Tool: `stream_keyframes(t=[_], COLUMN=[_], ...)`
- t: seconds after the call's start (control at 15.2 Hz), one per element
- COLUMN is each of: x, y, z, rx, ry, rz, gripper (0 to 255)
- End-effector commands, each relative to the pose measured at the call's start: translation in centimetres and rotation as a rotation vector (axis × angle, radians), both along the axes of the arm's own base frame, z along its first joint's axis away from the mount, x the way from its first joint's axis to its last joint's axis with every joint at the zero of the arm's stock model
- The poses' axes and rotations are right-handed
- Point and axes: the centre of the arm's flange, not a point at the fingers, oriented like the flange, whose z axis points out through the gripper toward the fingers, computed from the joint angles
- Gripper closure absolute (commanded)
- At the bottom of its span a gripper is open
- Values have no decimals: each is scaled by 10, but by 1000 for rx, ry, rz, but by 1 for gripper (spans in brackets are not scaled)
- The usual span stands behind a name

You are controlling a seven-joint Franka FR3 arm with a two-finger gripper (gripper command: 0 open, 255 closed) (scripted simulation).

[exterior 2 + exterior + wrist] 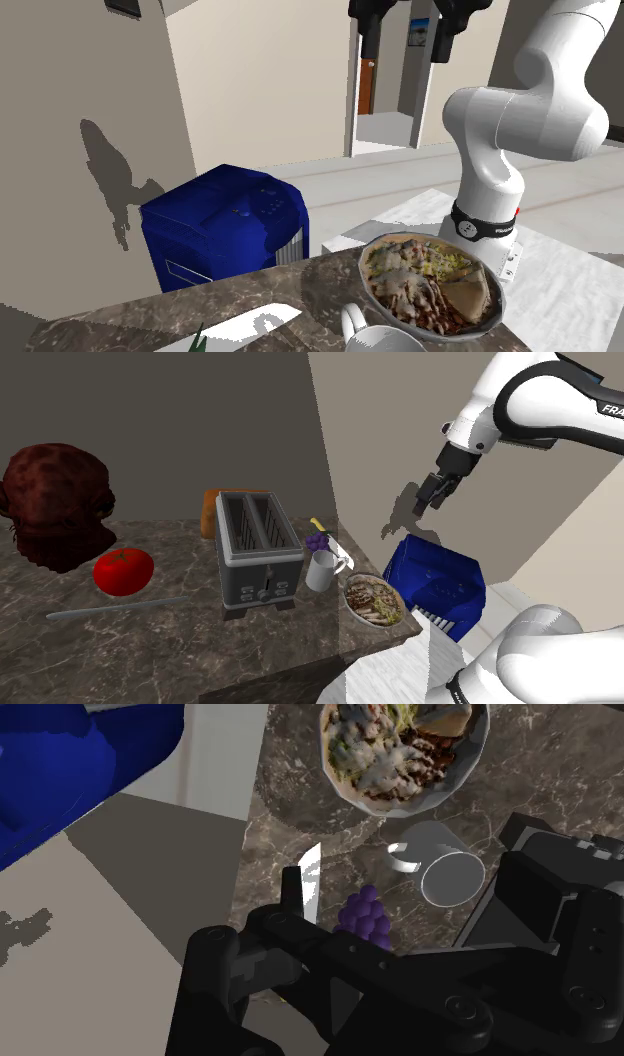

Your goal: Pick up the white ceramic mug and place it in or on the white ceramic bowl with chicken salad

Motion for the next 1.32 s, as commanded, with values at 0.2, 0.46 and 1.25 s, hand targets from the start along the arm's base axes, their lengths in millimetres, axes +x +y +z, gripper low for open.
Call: stream_keyframes(t=[0.2, 0.46, 1.25], x=[25, 57, 148], y=[23, 53, 141], z=[-25, -60, -171], rx=[-3, -6, -16], ry=[27, 64, 174], rz=[-7, -17, -47], gripper=[0, 0, 0])
